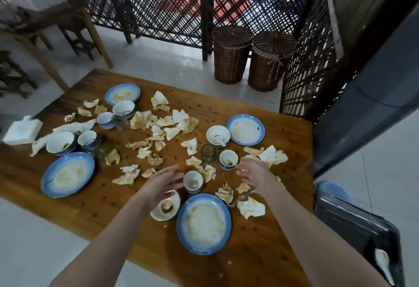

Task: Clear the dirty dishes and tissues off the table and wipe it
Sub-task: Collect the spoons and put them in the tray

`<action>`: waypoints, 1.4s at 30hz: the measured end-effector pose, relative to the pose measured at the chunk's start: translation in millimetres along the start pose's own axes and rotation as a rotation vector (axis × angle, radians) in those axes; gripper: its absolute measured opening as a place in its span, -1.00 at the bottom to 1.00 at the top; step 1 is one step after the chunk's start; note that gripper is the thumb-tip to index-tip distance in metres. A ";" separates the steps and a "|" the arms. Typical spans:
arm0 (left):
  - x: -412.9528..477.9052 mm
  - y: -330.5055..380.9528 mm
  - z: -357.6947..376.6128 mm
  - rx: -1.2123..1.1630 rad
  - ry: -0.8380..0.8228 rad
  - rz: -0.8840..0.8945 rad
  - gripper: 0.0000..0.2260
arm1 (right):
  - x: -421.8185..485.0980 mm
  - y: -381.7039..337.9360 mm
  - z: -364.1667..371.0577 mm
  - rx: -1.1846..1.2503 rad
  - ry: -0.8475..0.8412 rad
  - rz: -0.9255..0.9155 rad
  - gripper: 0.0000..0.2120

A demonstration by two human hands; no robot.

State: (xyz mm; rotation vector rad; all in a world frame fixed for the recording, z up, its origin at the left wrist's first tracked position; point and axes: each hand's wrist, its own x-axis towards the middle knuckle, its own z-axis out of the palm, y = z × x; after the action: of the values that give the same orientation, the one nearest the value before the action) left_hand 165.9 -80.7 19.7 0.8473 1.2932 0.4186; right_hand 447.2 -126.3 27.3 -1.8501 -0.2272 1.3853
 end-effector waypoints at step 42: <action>87.3 82.9 -167.0 -0.047 -0.085 -0.060 -0.75 | 27.4 -57.6 190.8 -0.111 0.048 -0.106 -0.74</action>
State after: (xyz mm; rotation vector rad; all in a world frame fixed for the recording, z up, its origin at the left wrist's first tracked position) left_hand 44.7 85.7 17.0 0.7772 1.2228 0.3605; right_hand 309.0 19.9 30.4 -1.9312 -0.3793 1.2769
